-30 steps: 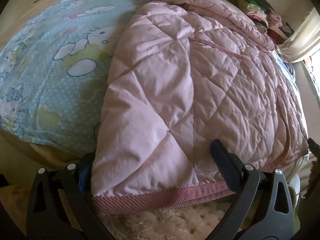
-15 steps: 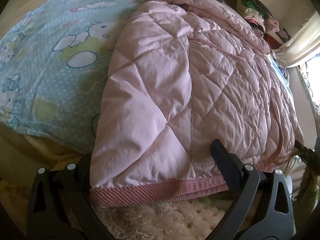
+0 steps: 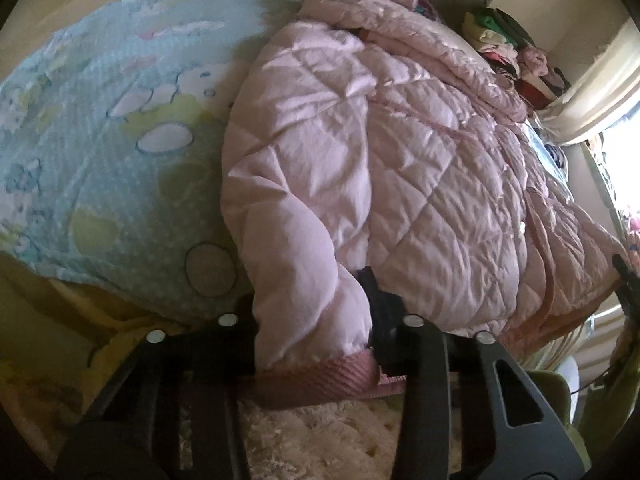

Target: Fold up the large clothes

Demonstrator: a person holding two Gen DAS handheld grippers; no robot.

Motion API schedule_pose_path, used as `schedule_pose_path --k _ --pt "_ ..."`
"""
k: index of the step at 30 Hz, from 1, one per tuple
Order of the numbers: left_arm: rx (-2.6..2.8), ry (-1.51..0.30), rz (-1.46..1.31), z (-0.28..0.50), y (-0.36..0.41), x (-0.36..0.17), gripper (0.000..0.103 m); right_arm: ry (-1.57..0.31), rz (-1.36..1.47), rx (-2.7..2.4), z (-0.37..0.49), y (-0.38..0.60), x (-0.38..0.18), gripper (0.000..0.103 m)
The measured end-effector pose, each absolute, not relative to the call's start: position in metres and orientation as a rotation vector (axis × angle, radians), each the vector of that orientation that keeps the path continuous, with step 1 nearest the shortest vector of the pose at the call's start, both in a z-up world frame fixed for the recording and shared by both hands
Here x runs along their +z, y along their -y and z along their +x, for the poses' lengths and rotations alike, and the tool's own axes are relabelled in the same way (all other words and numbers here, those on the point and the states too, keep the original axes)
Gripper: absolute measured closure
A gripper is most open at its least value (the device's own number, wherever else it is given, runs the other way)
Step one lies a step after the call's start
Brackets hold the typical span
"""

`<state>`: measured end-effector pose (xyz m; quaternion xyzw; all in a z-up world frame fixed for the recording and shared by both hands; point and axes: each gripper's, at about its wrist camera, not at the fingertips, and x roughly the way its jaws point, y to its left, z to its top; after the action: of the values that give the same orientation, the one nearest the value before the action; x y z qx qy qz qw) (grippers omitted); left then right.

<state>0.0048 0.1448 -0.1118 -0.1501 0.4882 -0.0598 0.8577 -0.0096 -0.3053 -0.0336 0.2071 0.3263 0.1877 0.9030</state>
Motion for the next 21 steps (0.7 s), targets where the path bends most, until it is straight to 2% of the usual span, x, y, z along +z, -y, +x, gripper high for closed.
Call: schedule_pose_path --k 2,5,21 --pt "-0.125 -1.005 -0.269 0.005 -0.137 -0.105 0.085 -0.665 0.422 0.392 -0.008 0.303 -0.031 0.086" --pt "-0.131 -0.965 -0.253 0.006 -0.134 -0.093 0.088 -0.649 0.421 0.398 -0.006 0.304 -0.028 0.086" --pt "-0.104 -0.754 -0.264 0.018 -0.137 -0.018 0.090 -0.530 0.428 0.411 0.019 0.306 0.008 0.087"
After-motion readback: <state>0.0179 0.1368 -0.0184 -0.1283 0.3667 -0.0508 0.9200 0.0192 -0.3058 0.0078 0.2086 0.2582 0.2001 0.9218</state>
